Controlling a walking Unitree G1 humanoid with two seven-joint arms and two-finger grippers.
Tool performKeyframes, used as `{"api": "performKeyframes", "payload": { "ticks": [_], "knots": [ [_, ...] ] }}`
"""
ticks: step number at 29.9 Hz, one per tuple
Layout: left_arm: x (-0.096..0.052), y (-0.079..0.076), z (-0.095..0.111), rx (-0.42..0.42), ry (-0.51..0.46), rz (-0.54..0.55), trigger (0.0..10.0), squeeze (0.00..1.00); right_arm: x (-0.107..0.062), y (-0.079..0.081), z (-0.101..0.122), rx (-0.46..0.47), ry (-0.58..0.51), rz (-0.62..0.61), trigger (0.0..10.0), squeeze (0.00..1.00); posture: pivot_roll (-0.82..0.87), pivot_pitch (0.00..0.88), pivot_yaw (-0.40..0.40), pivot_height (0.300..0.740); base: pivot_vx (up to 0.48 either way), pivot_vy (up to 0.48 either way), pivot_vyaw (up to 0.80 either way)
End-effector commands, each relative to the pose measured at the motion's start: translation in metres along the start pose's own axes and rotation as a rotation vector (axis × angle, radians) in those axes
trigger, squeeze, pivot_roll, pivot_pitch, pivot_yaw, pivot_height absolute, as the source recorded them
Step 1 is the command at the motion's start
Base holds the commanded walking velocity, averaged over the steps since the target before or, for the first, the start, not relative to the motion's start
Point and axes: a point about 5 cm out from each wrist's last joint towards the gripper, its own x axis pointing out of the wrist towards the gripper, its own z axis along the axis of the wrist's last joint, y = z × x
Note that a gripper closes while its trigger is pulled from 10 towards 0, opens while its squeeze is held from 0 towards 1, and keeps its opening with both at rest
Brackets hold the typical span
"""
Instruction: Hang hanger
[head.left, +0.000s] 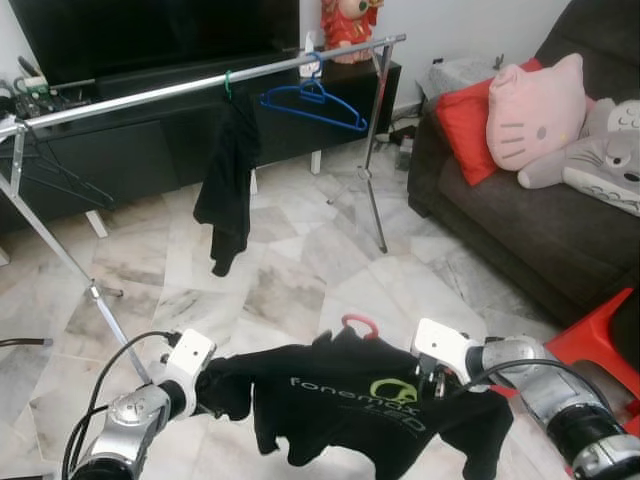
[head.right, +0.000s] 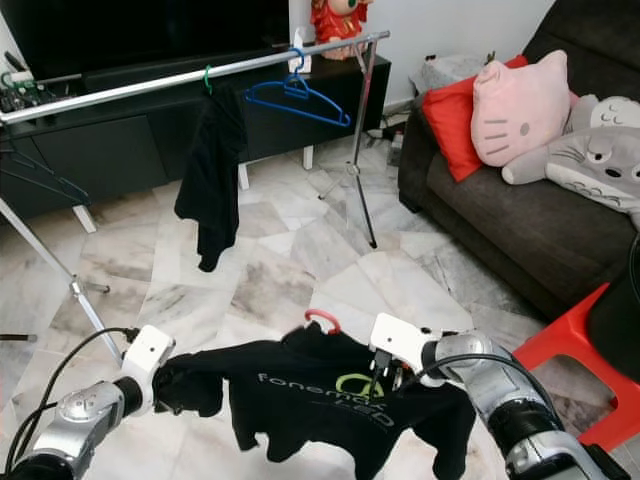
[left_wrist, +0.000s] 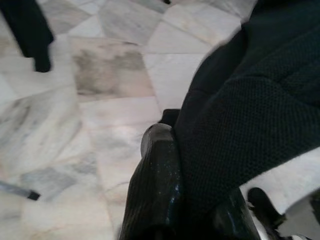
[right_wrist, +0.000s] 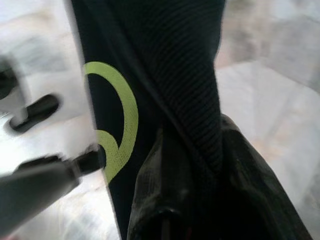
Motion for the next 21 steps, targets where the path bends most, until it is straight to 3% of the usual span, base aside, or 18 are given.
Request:
{"api": "performKeyframes", "payload": {
  "ticks": [1,7,11,12,14,15,16,21],
  "knots": [
    [-0.008,0.020,-0.004,-0.022,0.019,0.140,0.0,0.00,-0.009,-0.018,-0.010,0.099,0.023,-0.157,10.0,0.00,-0.03,0.000,-0.028,0.740,0.000,0.000,0.00],
    [-0.015,0.042,-0.008,-0.092,0.047,0.414,0.0,0.00,-0.005,-0.022,-0.005,0.206,-0.043,-0.313,10.0,0.00,-0.03,0.000,-0.027,0.740,0.000,0.000,0.00],
    [-0.015,0.042,-0.011,-0.127,0.065,0.454,0.0,0.00,-0.004,-0.025,-0.005,0.258,-0.061,-0.385,10.0,0.00,-0.03,0.000,-0.028,0.740,0.000,0.000,0.00],
    [-0.010,0.030,-0.021,-0.078,0.139,0.402,0.0,0.00,-0.003,-0.027,-0.005,0.277,-0.067,-0.463,10.0,0.00,-0.03,0.000,-0.028,0.740,0.000,0.000,0.00],
    [-0.008,0.021,-0.026,-0.065,0.180,0.354,0.0,0.00,-0.003,-0.027,-0.004,0.285,-0.076,-0.491,10.0,0.00,-0.03,0.000,-0.028,0.740,0.000,0.000,0.00],
    [-0.005,0.010,-0.034,-0.043,0.233,0.286,0.0,0.00,-0.001,-0.028,0.001,0.297,-0.115,-0.512,10.0,0.00,-0.03,0.000,-0.026,0.740,0.000,0.000,0.00],
    [-0.003,-0.001,-0.040,-0.019,0.271,0.217,0.0,0.00,0.000,-0.028,0.010,0.300,-0.176,-0.512,10.0,0.00,-0.03,0.000,-0.026,0.740,0.000,0.000,0.00],
    [0.000,-0.022,-0.051,0.037,0.351,0.061,0.0,0.00,0.004,-0.024,0.026,0.329,-0.302,-0.447,10.0,0.00,-0.03,0.000,-0.026,0.740,0.000,0.000,0.00]
  ]
}}
